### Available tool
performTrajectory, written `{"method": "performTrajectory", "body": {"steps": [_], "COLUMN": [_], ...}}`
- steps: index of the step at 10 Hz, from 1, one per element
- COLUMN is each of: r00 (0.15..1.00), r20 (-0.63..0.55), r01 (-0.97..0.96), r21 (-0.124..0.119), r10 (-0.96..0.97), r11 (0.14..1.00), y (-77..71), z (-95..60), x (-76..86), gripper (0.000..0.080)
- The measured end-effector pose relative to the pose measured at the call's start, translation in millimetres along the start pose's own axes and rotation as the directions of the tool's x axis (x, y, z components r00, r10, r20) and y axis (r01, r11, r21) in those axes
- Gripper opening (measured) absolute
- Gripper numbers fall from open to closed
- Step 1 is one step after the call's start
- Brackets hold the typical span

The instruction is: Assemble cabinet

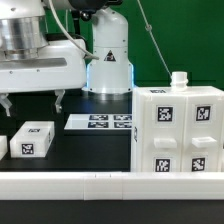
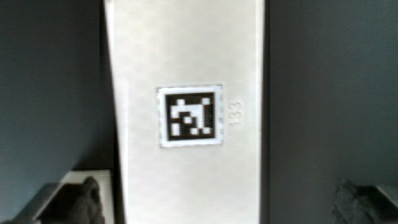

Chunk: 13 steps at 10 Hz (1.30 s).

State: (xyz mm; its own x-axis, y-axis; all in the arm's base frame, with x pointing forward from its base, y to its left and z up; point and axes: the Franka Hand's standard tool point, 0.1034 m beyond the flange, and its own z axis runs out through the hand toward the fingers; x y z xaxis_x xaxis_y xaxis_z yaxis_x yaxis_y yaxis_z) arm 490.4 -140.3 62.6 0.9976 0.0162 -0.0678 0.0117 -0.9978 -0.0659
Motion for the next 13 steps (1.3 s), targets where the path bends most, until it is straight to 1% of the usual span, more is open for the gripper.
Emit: {"method": "performTrajectory", "body": {"steps": [2, 3, 4, 5, 8, 10, 13], "r00": [1.0, 1.0, 1.0, 1.0, 1.0, 1.0, 1.0], "r20": [0.001, 0.004, 0.015, 0.02, 0.016, 0.022, 0.019], "r01": [0.0, -0.003, -0.011, -0.013, -0.004, -0.002, 0.008], "r21": [0.0, -0.003, -0.006, -0.009, -0.011, -0.011, -0.02], "r10": [0.0, 0.003, 0.011, 0.013, 0.004, 0.002, -0.007], "r11": [1.0, 1.0, 1.0, 1.0, 1.0, 1.0, 1.0], "y": [0.2, 2.3, 6.4, 10.6, 8.0, 7.7, 9.8], "z": [0.5, 4.1, 12.2, 16.2, 20.7, 27.0, 35.8], "x": [-0.3, -1.3, -3.9, -4.1, -4.4, -6.1, -7.8], "gripper": [0.0649, 0.0649, 0.0649, 0.0649, 0.0649, 0.0649, 0.0649]}}
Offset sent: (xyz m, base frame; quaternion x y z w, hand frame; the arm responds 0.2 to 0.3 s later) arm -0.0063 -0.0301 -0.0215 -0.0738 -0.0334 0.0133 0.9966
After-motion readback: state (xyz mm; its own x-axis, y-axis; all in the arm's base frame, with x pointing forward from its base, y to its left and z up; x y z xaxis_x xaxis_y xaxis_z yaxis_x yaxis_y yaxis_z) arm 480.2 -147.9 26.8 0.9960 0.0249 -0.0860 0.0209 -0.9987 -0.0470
